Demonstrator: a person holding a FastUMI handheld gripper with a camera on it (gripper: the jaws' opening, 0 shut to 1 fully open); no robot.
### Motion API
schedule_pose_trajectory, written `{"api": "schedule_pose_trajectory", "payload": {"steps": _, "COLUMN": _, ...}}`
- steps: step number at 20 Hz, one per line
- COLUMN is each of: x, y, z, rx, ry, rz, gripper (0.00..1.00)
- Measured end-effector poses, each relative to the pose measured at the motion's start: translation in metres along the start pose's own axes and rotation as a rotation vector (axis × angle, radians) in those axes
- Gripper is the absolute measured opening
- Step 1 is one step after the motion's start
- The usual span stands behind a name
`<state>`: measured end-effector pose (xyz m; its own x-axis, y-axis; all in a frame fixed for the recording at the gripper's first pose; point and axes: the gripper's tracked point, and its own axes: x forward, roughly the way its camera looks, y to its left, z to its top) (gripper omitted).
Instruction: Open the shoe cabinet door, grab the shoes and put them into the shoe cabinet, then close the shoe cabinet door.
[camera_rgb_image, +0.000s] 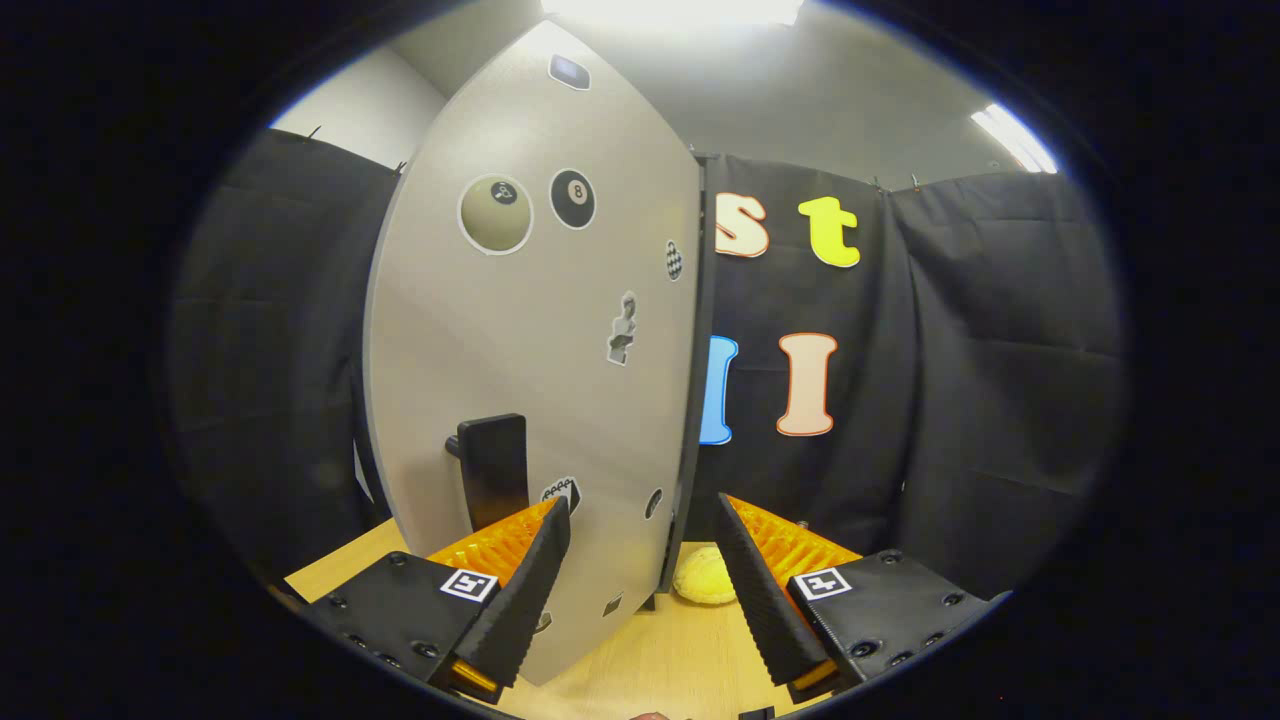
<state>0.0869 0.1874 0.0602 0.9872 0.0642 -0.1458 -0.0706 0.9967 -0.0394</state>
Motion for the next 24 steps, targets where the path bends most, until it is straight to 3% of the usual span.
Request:
{"api": "schedule_pose_trajectory", "payload": {"steps": 5, "x": 0.018, "y": 0.08, "z": 0.007, "rx": -0.042, "ry": -0.013, "rz": 0.098, "gripper": 0.93}}
{"api": "schedule_pose_trajectory", "payload": {"steps": 12, "x": 0.079, "y": 0.167, "z": 0.027, "rx": 0.074, "ry": 0.019, "rz": 0.279, "gripper": 0.98}}
{"api": "schedule_pose_trajectory", "payload": {"steps": 24, "x": 0.035, "y": 0.133, "z": 0.033, "rx": 0.077, "ry": -0.091, "rz": 0.212, "gripper": 0.97}}
